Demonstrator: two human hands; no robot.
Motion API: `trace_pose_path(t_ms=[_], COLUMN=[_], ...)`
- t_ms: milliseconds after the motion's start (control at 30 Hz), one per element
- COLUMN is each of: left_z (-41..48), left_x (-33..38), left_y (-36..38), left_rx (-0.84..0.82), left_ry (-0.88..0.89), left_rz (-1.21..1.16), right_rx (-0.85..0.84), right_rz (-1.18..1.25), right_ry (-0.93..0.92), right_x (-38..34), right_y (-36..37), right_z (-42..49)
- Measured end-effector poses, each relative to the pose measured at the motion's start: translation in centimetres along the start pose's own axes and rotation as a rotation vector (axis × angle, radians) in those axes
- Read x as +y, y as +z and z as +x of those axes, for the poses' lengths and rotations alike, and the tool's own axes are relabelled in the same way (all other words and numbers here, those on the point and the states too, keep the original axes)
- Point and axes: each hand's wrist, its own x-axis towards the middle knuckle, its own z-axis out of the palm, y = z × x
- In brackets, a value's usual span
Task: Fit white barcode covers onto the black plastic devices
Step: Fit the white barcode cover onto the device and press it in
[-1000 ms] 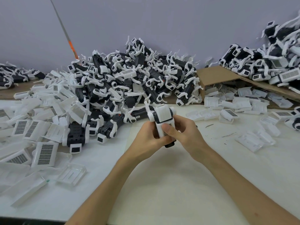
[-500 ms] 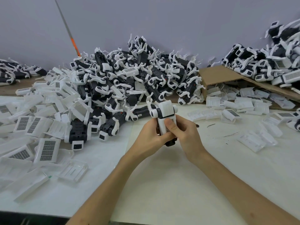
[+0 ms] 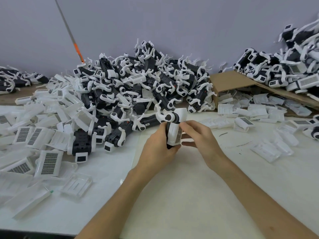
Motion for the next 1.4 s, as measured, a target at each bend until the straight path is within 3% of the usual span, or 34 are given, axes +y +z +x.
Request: trace_pose_path(t_ms=[100,367,633,833,1033,1133,1233,1400], left_z=[-0.2,-0.2,0.1,0.2,0.2,1.2,1.5,1.0], left_x=[0.1,0.2,0.0,0.2,1.0,-0.8,-2.8,-0.7], left_y=[0.1,0.8,-1.2,-1.2,0.8,-1.6,-4.2,-2.2], left_rx=[0.081,0.087,-0.081,-0.027,0.143,0.275,0.425,0.421], left_ry=[0.033,0.048,0.047,-0.008,-0.029,-0.146,-0.27,-0.092], left_rz=[0.141,0.18,0.008,-0.038,0.062,0.161,0.03,-0.056], right_rx=[-0.032,0.141,-0.019,-0.035,0.22,0.294,0.01,-0.252], right_rz=[-0.026,-0.245,-0.261,-0.345,-0.526,-0.617,-0.397,-0.189], right_ry=[-0.012,-0.067,-0.08,-0.172,-0.302,-0.434,-0.325,-0.234], right_x=[0.3,1.1,0.5,-0.2,-0.8,-1.1,-1.7,-2.4], right_y=[0.3,1.3,-0.3,-0.1,0.5,0.0,-1.5,-3.7], right_z=[-0.2,-0.5,-0.4,-0.2,-0.7,-1.4,-1.7,-1.1])
